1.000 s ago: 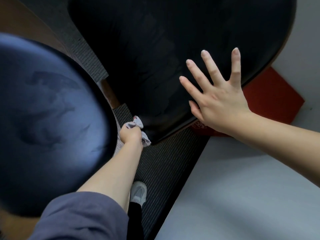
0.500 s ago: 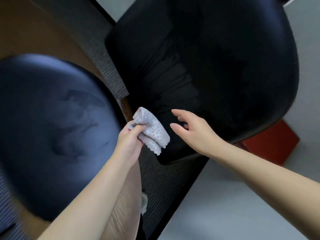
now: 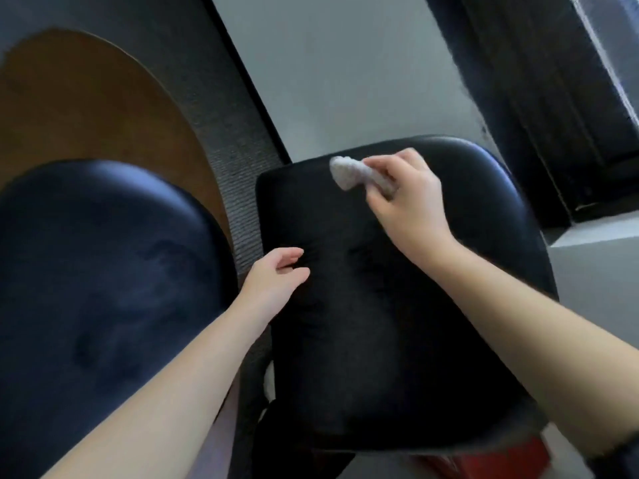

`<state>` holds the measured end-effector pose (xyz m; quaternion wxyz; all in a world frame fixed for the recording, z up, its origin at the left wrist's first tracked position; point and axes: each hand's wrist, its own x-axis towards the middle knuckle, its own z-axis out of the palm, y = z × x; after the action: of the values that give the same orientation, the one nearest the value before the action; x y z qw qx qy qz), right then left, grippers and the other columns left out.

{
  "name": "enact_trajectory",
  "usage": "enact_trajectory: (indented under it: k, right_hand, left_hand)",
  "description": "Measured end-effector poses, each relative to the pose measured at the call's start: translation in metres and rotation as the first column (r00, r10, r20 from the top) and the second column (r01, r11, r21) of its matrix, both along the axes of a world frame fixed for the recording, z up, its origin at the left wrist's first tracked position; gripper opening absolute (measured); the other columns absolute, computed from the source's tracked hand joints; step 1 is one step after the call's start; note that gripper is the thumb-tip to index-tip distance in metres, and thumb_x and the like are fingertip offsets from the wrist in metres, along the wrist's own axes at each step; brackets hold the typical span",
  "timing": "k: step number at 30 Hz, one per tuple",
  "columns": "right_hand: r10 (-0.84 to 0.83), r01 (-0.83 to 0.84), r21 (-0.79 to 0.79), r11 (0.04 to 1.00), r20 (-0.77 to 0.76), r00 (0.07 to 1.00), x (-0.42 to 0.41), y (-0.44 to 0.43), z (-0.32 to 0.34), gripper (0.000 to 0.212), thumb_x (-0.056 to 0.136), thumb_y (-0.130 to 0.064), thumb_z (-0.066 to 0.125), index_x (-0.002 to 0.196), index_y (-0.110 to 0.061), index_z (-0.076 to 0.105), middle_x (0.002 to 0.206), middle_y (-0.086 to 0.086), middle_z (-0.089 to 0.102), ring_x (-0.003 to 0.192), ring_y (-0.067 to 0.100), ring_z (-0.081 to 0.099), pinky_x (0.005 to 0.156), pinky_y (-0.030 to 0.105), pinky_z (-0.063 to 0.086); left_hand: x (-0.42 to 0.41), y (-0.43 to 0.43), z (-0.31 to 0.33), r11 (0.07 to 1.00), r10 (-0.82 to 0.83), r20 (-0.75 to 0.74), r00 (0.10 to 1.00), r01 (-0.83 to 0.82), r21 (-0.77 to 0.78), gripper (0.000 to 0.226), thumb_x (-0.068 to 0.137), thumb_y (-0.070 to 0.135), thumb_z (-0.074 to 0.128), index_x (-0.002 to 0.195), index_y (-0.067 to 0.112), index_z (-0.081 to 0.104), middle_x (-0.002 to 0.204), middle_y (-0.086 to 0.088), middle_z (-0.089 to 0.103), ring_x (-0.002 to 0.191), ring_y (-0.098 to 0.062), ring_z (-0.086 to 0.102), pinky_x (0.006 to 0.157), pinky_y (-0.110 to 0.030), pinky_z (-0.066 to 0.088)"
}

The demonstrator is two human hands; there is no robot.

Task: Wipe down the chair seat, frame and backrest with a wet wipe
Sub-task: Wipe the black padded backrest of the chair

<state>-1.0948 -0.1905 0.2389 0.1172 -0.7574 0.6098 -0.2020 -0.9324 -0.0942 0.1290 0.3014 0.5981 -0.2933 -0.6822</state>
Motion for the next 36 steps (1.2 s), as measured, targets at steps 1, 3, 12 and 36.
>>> enact_trajectory:
  k: [1,3,12,36]
  right_hand:
    - [0.107,-0.126,-0.136,0.983,-0.136,0.985,-0.008,-0.027,0.006,0.022,0.080,-0.005,0.059,0.098,-0.012,0.070,0.095,0.004,0.061,0.087,0.019,0.059,0.078,0.028,0.048]
    - [0.273,-0.365,-0.173,0.915,-0.401,0.874,-0.029,-0.078,0.014,0.019,0.080,-0.005,0.052,0.090,-0.008,0.068,0.098,0.008,0.066,0.091,0.031,0.061,0.076,0.039,0.050]
    - [0.767,-0.586,0.499,0.639,-0.477,0.430,-0.065,-0.134,0.019,0.062,0.079,0.017,0.044,0.129,-0.017,0.060,0.139,0.000,0.055,0.130,0.022,0.049,0.098,0.045,0.049]
    - [0.887,-0.416,0.791,0.449,-0.335,0.319,0.073,-0.203,-0.161,0.042,0.098,-0.009,0.043,0.132,-0.030,0.057,0.141,-0.005,0.052,0.130,0.017,0.046,0.103,0.012,0.025]
  left_hand:
    - [-0.004,-0.010,-0.001,0.998,-0.049,0.065,0.997,0.052,-0.043,0.038,0.090,0.017,0.065,0.126,0.027,0.061,0.129,0.009,0.059,0.119,-0.008,0.053,0.102,-0.026,0.040]
    - [-0.014,-0.029,-0.004,0.980,-0.144,0.217,0.965,0.170,-0.107,0.044,0.090,0.021,0.063,0.133,0.029,0.056,0.135,0.009,0.055,0.128,-0.011,0.048,0.101,-0.021,0.032]
    - [-0.078,-0.107,-0.023,0.973,-0.186,0.328,0.926,0.219,-0.068,0.092,0.088,0.050,0.063,0.154,0.037,0.000,0.162,-0.015,-0.009,0.149,-0.037,0.005,0.120,-0.045,0.015]
    - [-0.037,-0.088,-0.136,0.990,-0.017,0.290,0.957,-0.024,0.138,0.114,0.070,0.063,0.074,0.156,0.033,0.005,0.159,-0.023,0.013,0.148,-0.033,0.019,0.120,-0.034,0.019]
